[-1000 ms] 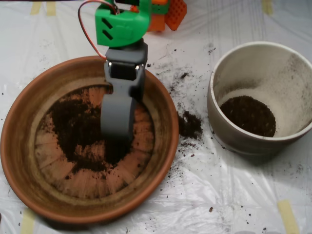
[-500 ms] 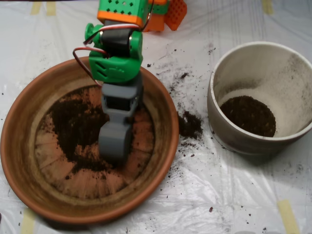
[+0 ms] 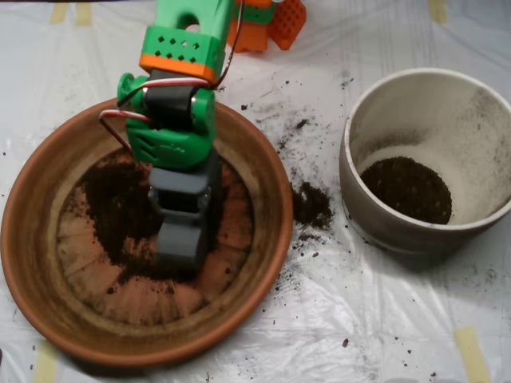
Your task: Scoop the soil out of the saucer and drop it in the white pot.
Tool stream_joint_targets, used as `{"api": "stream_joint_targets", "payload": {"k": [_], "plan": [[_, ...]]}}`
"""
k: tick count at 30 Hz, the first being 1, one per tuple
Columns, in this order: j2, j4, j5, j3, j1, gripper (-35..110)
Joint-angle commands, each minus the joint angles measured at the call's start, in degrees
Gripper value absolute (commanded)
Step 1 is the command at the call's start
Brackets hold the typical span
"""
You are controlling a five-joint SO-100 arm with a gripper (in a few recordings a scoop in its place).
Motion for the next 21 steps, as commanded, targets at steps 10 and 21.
{"api": "stream_joint_targets", "payload": {"k": [10, 21], "plan": [[3.52, -4.48, -3.16, 2.11, 1.23, 12], [10.63, -18.19, -9.84, 10.81, 3.08, 0]]}}
